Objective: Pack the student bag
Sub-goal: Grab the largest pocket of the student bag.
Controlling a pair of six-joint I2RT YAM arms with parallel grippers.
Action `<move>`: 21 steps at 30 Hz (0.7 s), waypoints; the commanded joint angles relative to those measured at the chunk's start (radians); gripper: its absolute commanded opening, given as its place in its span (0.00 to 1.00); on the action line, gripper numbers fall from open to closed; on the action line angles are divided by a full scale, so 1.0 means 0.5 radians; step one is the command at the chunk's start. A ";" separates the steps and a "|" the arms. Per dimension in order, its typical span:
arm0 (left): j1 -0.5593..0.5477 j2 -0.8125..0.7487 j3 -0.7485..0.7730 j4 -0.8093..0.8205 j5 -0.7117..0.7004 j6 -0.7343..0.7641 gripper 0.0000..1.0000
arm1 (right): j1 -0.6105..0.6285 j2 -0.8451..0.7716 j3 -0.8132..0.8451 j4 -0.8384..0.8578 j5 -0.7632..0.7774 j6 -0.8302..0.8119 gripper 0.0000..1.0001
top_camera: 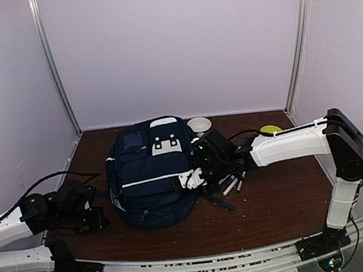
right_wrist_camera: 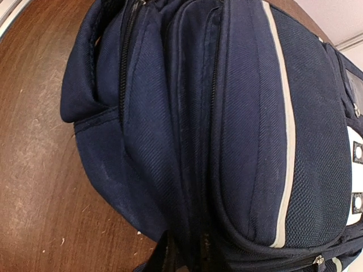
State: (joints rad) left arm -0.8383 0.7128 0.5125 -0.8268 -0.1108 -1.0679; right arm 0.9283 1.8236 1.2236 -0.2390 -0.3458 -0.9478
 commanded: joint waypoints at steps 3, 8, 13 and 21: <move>0.002 0.211 0.083 0.414 0.251 0.357 0.13 | 0.117 -0.100 0.150 -0.406 -0.162 0.041 0.27; -0.004 0.445 0.142 0.738 0.492 0.350 0.43 | 0.149 -0.106 0.255 -0.498 -0.327 0.198 0.33; -0.005 0.752 0.244 0.809 0.685 0.378 0.48 | 0.150 -0.180 0.247 -0.521 -0.367 0.258 0.34; -0.005 0.966 0.292 0.798 0.754 0.381 0.43 | 0.150 -0.219 0.197 -0.497 -0.384 0.335 0.35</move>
State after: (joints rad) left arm -0.8387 1.1805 0.6334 -0.4637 0.2268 -0.8883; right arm 1.0077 1.7466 1.3281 -0.4793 -0.5110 -0.8234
